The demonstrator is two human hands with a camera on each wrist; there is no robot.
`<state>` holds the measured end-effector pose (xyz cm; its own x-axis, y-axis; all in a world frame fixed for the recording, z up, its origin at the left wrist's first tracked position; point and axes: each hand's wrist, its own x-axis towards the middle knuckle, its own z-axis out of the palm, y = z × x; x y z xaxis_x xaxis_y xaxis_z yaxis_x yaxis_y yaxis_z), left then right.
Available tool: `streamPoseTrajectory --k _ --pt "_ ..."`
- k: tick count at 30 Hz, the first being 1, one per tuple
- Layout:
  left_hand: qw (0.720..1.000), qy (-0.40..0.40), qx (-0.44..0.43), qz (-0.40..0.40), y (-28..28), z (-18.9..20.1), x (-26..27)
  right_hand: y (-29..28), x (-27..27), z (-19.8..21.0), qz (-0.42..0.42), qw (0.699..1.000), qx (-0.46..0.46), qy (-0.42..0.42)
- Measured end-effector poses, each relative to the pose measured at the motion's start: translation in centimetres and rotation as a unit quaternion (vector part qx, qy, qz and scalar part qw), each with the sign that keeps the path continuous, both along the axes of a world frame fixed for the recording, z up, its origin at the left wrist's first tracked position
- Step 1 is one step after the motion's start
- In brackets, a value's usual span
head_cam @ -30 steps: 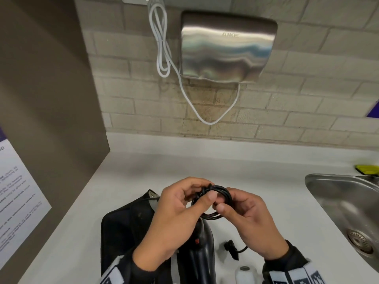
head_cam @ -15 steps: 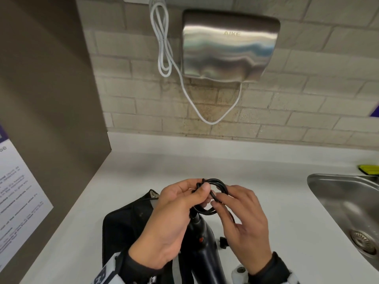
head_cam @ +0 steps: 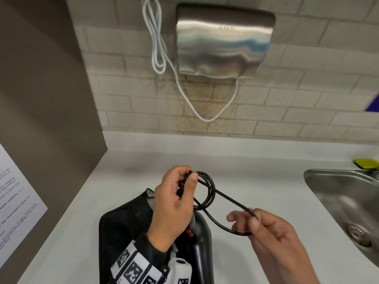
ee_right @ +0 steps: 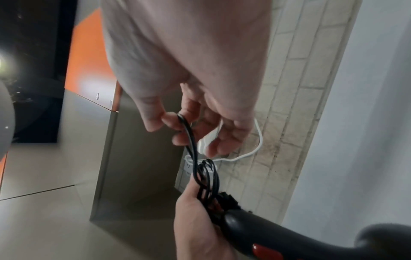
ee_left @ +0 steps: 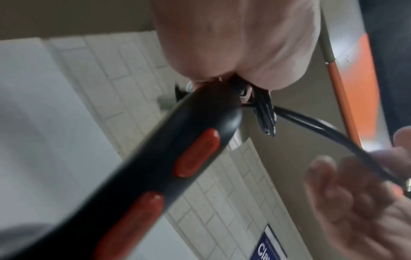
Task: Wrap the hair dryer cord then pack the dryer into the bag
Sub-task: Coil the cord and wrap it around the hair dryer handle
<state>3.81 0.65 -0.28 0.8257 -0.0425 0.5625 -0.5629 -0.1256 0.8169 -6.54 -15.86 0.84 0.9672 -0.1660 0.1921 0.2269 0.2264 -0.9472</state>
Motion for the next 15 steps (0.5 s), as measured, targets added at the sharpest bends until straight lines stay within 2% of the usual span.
streamPoseTrajectory --k 2,4,6,7,8,13,15 --pt "1.0 -0.016 0.02 0.009 0.1 -0.2 0.0 -0.1 -0.7 0.3 0.011 0.999 0.05 0.001" --pt "0.999 -0.023 0.029 0.018 0.0 -0.1 -0.3 -0.4 -0.6 0.1 0.059 0.988 0.139 -0.011" --pt "0.999 -0.026 0.033 0.031 0.0 -0.1 -0.4 -0.5 -0.5 0.4 0.156 0.946 0.28 -0.048" --pt "0.998 -0.03 0.038 0.035 -0.1 -0.1 -0.4 -0.2 -0.5 0.7 0.14 0.936 0.317 -0.056" --pt "0.998 -0.035 0.044 0.039 -0.1 0.0 -0.5 -0.1 -0.9 1.0 0.11 0.931 0.347 -0.028" --pt "0.998 -0.049 0.04 0.024 -0.4 0.3 -1.2 0.4 -0.4 2.2 0.212 0.881 0.42 -0.06" --pt "0.999 -0.038 0.028 0.015 -0.3 0.2 -1.1 -0.2 -0.2 2.0 0.241 0.867 0.434 -0.047"
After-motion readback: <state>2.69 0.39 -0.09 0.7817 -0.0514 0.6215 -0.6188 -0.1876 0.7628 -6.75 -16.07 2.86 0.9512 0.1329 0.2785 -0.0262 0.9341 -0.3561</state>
